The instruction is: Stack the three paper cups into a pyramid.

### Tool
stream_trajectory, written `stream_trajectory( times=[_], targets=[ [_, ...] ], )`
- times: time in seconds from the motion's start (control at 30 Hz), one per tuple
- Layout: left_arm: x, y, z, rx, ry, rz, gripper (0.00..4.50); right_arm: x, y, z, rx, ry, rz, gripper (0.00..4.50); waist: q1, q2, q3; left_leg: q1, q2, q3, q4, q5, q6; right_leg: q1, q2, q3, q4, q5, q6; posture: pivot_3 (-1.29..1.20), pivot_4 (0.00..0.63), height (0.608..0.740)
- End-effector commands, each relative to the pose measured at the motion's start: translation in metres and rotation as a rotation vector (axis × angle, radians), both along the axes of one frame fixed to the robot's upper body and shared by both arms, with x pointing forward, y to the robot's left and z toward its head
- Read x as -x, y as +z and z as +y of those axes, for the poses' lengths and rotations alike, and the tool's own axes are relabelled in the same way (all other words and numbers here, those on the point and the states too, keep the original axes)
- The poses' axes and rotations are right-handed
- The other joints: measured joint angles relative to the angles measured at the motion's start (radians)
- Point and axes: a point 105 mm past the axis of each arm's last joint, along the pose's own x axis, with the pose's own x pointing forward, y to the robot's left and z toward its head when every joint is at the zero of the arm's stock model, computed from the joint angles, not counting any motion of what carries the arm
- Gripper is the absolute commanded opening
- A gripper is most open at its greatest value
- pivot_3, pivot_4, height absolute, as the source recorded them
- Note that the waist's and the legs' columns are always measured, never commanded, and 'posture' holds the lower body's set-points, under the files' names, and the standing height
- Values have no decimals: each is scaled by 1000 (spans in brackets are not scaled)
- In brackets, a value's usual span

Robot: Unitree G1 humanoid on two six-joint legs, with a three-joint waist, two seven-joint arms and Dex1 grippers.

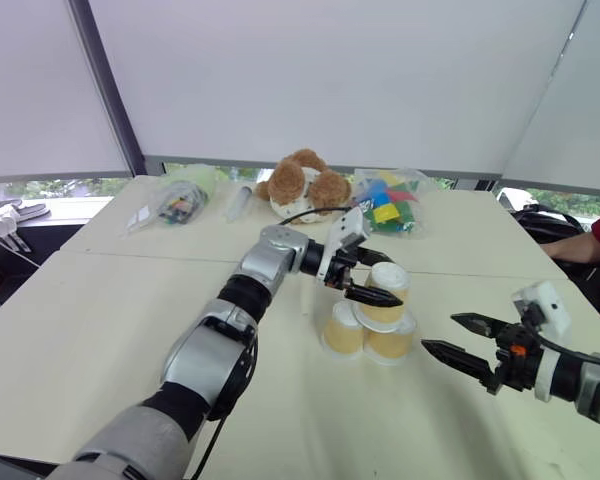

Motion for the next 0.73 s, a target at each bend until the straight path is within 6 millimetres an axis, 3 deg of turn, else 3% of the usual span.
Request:
stream_trajectory(
  times=[0.03,0.17,0.3,0.4,0.5,0.6,0.73],
  targets=[
    [3,39,13,80,-21,-14,4416,-2,7,0,16,10,-37,4500,-2,0,0,0,0,0,0,0,0,0,0,0,0,0,0,0,150,740],
    [-6,62,55,134,67,3,4416,-4,9,-7,22,6,-38,4500,-8,1,0,1,1,-1,0,0,0,-1,2,2,3,0,0,0,150,740],
    [-25,60,116,120,323,-25,4416,-4,11,-19,2,-24,-40,4500,-7,2,-1,3,2,-1,0,0,0,-2,3,2,6,0,0,0,150,740],
    [-32,29,172,77,573,29,4416,-7,7,-34,-4,-55,-24,4500,-4,4,-2,3,2,-1,0,1,-1,-1,3,2,7,0,0,0,150,740],
    [-21,-5,210,20,761,76,4416,-11,3,-43,-3,-71,-11,4500,-3,4,-2,4,3,0,0,1,-3,-1,2,2,8,0,0,0,150,740],
    [2,-39,229,-47,840,138,4416,-16,-5,-48,-10,-71,12,4500,3,3,-2,3,3,0,1,3,-5,-1,2,2,8,0,0,0,150,740],
    [22,-69,239,-67,896,204,4416,-28,-18,-54,-8,-75,35,4500,10,3,-2,4,2,0,2,3,-5,1,1,2,7,0,0,0,150,740]
  ],
)
